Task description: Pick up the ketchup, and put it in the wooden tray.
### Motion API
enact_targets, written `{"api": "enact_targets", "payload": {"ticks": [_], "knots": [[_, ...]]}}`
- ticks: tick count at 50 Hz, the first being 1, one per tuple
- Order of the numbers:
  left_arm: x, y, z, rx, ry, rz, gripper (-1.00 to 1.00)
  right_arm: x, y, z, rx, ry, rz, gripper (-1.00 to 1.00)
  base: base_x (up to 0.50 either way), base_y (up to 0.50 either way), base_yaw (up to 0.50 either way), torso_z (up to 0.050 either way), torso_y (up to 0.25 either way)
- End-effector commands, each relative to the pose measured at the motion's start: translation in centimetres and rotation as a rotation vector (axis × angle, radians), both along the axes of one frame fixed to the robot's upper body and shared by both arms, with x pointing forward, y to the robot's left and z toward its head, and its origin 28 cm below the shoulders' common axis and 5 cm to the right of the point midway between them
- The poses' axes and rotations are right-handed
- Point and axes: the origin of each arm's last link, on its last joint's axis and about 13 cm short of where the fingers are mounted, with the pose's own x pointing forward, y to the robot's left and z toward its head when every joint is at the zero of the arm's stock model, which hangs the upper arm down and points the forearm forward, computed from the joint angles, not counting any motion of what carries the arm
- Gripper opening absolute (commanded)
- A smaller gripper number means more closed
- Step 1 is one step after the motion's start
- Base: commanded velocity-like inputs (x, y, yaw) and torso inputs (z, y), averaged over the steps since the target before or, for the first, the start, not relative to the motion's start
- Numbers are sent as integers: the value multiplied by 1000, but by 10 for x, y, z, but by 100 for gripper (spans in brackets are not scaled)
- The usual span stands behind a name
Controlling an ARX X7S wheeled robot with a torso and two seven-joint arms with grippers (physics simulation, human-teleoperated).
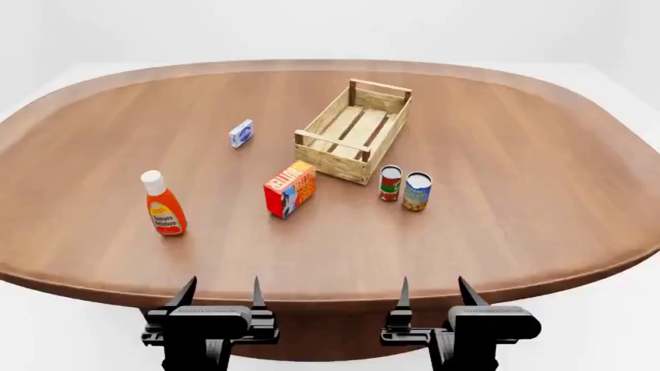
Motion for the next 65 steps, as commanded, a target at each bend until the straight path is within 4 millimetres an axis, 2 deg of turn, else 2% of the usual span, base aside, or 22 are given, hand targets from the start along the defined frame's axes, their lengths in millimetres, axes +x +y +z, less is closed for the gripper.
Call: {"api": "enact_targets", "payload": {"ticks": [1,23,34,39,49,65], "knots": [[-1,0,0,2,0,-1,100,-1,0,0,1,-1,0,100,0,0,0,0,0],[-4,-1,-2,32,-16,-19,100,-7,0,-1,-15,-5,4,100,0,0,0,0,0],[-4,0,1,28,-18,-28,100,-3,0,2,-26,-6,10,100,4,0,0,0,0],[-2,-1,14,16,-15,-18,100,-2,0,14,-44,-16,21,100,105,0,0,0,0],[-1,-6,61,-21,-67,-28,100,-1,-2,52,-70,-44,42,100,114,0,0,0,0],[-5,-7,105,-65,-90,-83,100,-2,-8,112,-71,-99,91,100,112,0,0,0,0]]}}
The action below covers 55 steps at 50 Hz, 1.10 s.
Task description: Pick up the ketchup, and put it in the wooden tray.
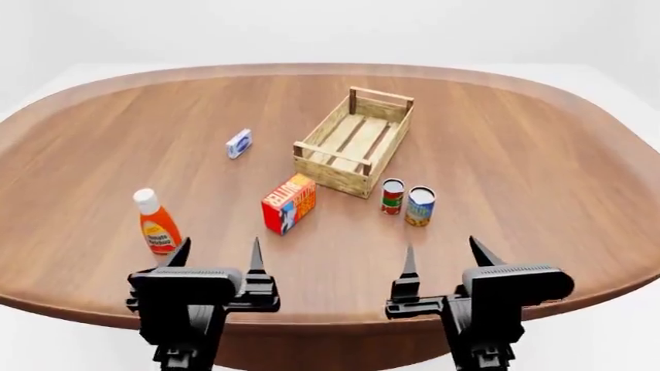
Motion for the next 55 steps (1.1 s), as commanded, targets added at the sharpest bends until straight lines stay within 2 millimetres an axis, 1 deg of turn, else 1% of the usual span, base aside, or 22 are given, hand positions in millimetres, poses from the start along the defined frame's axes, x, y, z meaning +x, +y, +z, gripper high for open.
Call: {"api": "enact_targets", "payload": {"ticks": [1,6,11,17,23,27,31,33,43,55], "knots": [[-4,-1,34,-16,-26,-47,100,-1,-2,42,-7,-29,44,100,113,0,0,0,0],[-2,0,50,1,-41,-72,100,1,-6,60,-29,-31,62,100,112,0,0,0,0],[2,2,65,1,-51,-73,100,9,-9,78,-44,-37,80,100,115,0,0,0,0],[10,5,78,-3,-59,-72,100,20,-10,94,-60,-48,108,100,113,0,0,0,0],[13,5,89,9,-84,-82,100,29,-11,106,-66,-54,128,100,112,0,0,0,0],[19,6,94,17,-95,-78,100,33,-13,115,-84,-55,150,100,114,0,0,0,0],[19,7,100,21,-100,-95,100,34,-15,123,-100,-54,165,100,131,0,0,0,0],[19,7,103,19,-105,-111,100,35,-16,127,-72,-49,178,100,166,0,0,0,0],[18,8,118,11,-122,-158,100,39,-20,142,-68,-41,205,100,176,0,0,0,0],[17,6,124,13,-131,-176,100,37,-21,145,-57,-48,208,100,178,0,0,0,0]]}}
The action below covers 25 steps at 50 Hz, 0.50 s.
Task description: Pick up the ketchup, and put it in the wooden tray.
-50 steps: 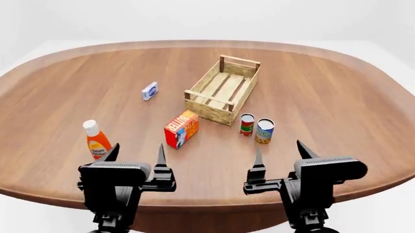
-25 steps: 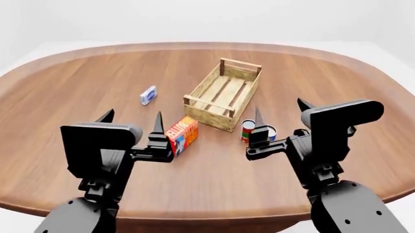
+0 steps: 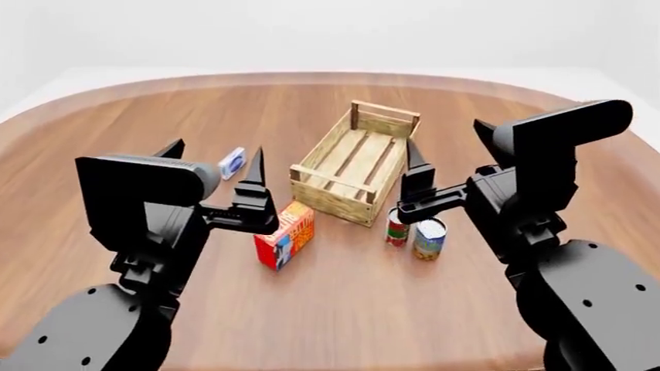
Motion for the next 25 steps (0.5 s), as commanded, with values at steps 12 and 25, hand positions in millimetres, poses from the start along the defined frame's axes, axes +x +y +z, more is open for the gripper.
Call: {"api": "enact_targets", "payload": {"ticks": [12,25], "knots": [[0,-1,7,15,-13,-17,100,-1,-1,8,9,-2,28,100,185,0,0,0,0],[-1,-1,5,22,-13,-20,100,0,-1,9,6,2,33,100,196,0,0,0,0]]}}
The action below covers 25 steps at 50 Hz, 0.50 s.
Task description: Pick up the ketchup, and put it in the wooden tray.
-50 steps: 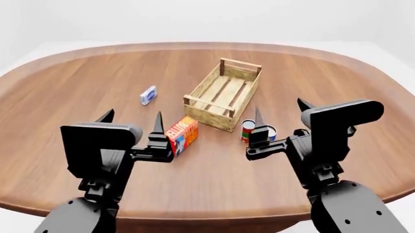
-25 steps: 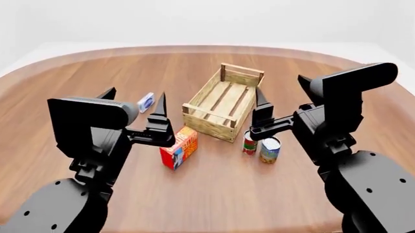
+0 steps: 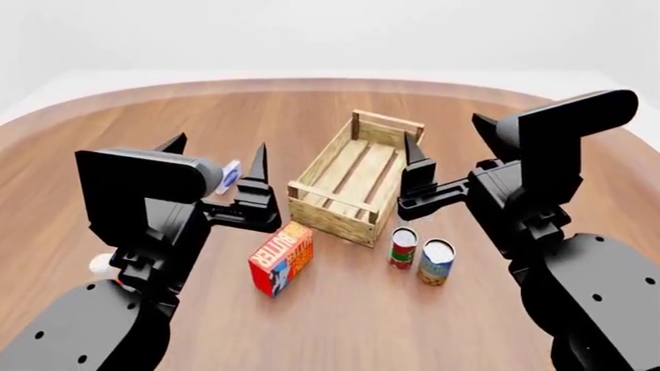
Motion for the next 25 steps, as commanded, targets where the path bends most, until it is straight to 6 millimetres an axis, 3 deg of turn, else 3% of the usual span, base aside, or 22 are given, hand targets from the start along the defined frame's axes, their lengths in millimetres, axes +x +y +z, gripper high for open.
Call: {"api": "enact_targets", "payload": {"ticks": [1,25], "knots": [[-1,-1,0,6,-2,-5,100,0,0,1,-1,3,6,100,219,0,0,0,0],[-1,0,-3,8,3,-6,100,2,2,0,6,12,13,100,238,0,0,0,1]]}}
